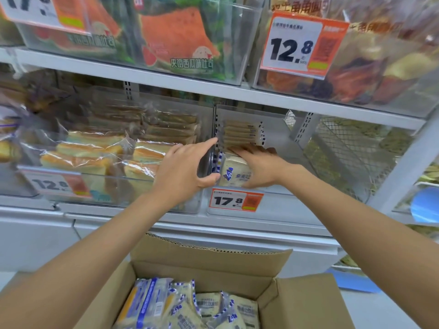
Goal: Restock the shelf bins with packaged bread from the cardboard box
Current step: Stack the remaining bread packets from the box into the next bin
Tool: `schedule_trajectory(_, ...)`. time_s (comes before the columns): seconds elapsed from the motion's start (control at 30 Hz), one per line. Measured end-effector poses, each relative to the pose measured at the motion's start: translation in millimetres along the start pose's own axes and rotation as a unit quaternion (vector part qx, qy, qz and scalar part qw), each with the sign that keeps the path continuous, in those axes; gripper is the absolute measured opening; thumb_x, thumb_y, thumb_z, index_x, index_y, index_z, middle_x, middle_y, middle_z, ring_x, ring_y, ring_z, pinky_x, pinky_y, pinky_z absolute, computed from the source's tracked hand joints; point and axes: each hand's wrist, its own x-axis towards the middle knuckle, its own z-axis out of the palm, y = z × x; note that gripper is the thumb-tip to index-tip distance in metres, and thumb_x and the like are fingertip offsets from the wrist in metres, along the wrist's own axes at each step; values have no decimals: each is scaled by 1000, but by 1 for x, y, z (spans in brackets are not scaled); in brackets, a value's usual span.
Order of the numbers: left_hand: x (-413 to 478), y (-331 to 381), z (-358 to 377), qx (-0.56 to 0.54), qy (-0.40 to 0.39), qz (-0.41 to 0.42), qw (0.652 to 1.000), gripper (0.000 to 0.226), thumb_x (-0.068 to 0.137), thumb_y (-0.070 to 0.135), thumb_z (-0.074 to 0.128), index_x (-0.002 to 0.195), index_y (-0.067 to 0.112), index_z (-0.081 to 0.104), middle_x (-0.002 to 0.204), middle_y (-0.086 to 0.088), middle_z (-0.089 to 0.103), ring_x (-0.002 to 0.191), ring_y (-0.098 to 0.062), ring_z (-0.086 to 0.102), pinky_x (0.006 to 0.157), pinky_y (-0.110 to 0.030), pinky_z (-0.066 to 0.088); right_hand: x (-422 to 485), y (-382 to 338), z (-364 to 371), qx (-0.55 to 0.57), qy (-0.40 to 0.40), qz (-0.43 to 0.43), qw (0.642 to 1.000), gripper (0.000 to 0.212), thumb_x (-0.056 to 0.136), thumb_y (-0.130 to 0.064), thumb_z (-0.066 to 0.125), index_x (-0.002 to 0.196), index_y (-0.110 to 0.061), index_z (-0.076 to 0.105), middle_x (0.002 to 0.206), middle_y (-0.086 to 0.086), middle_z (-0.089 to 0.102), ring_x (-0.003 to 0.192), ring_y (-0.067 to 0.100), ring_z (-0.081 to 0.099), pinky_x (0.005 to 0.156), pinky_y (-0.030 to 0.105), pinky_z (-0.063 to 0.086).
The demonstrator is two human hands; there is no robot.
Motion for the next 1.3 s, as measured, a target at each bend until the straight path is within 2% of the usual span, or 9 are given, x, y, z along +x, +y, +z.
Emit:
schedule_trajectory(0.1,0,0,0,0,4,1,1000,79,84,52,66,151,30,30,143,7,52,130,-15,45,111,-32,24,-2,10,5,12,-16,14,1000,109,66,-60,73,152,-39,9,159,-3,23,141,24,31,111,50,33)
schedule_trajectory(0.27,0,0,1,2,5,-2,1000,78,85,52,65,151,31,29,144,7,51,131,-15,44,113,-32,23,1,-1,10,-53,58,-13,997,105,66,-64,75,150,-36,18,152,-1,37,135,27,39,104,49,40)
schedule_trajectory(0.47,-1,-2,3,3,5,2,1000,79,84,54,65,151,31,29,145,7,49,134,-15,42,115,-31,20,-3,9,3,-17,12,-32,999,104,69,-67,70,151,-41,12,157,-3,27,140,24,31,106,47,41)
schedule_trajectory(0.57,0,-2,3,3,8,2,1000,78,85,53,64,151,31,29,145,7,49,133,-14,42,115,-30,20,2,-2,-1,-73,88,-9,993,105,65,-62,76,150,-37,20,149,-1,37,132,26,39,102,42,40)
schedule_trajectory(0.67,0,-3,4,5,8,0,1000,77,85,53,64,151,32,29,146,8,49,133,-14,42,115,-30,20,3,-9,5,-90,111,-3,990,111,64,-64,74,152,-37,12,151,0,30,137,28,31,106,47,34)
schedule_trajectory(0.97,0,-3,3,6,2,2,1000,78,85,54,63,151,32,28,145,7,49,134,-14,43,116,-33,20,5,-2,-1,-14,25,-5,1000,93,79,-82,40,153,-40,3,161,-3,11,146,27,15,117,47,18)
schedule_trajectory(1.17,0,0,0,11,-28,2,1000,81,84,53,65,152,30,26,152,4,41,139,-15,36,117,-37,20,-6,-3,-10,81,88,-8,993,104,65,-89,41,151,-32,26,156,4,31,142,27,30,116,44,28)
schedule_trajectory(1.23,0,3,-5,56,-26,-2,998,83,83,54,66,152,27,28,153,-1,38,141,-19,32,117,-40,19,-19,-7,-16,107,130,12,986,90,75,-78,51,146,-25,39,146,6,47,132,27,44,109,42,37)
schedule_trajectory(1.3,-4,13,-12,90,10,14,996,75,81,51,70,145,24,41,143,-4,47,132,-24,41,109,-40,29,-38,-16,-18,133,199,28,970,65,86,-61,58,136,-19,52,129,6,60,119,25,53,100,38,44)
